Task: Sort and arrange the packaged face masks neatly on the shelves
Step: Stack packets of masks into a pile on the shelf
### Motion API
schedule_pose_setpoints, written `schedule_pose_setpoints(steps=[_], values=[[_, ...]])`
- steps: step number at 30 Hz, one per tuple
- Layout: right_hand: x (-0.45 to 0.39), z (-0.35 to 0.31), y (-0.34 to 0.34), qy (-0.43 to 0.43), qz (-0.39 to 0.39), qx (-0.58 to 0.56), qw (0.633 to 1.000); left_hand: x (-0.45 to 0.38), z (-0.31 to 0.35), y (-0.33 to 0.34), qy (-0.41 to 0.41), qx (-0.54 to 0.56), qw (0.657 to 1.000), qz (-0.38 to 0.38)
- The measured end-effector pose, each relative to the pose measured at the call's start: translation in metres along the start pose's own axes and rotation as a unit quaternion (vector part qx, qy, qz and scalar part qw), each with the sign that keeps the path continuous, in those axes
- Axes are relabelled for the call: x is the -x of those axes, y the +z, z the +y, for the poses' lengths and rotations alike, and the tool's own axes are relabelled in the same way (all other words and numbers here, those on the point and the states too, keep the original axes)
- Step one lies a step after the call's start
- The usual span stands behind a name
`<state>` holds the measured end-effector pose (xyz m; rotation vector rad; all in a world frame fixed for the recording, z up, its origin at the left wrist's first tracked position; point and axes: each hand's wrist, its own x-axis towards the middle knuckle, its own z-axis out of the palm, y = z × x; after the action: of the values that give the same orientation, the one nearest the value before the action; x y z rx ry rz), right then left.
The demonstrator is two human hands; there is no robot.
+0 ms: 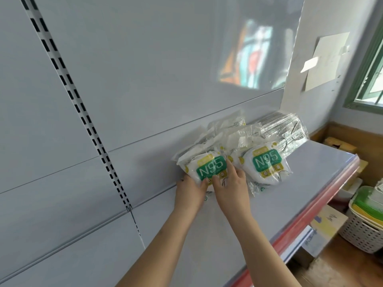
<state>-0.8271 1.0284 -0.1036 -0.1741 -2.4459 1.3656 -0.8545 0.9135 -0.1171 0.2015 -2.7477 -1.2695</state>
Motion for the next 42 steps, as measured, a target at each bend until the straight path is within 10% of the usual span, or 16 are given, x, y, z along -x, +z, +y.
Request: schedule_pose_setpoints(steps=[10,16,26,36,42], values=[[0.015,-0.046,-0.004,-0.068,0.032,0.014,0.997,0.041,-0.011,-0.066,0.008,-0.089,0.991,-0.098],[0.068,-0.167,0.061,-0.235,-0.160,-0.086,0.955,0.128,-0.077,-0.159,0.009,-0.152,0.988,0.027],[0.279,-0.337,0.210,-0.336,-0.527,-0.158,0.765,0.323,-0.206,-0.321,-0.207,-0.154,0.902,0.346],[0.518,-0.452,0.362,-0.342,-0.615,-0.154,0.694,0.477,-0.347,-0.476,-0.309,-0.107,0.814,0.479],[0.644,-0.503,0.479,-0.554,-0.556,-0.055,0.617,0.537,-0.439,-0.576,-0.349,-0.022,0.761,0.547]])
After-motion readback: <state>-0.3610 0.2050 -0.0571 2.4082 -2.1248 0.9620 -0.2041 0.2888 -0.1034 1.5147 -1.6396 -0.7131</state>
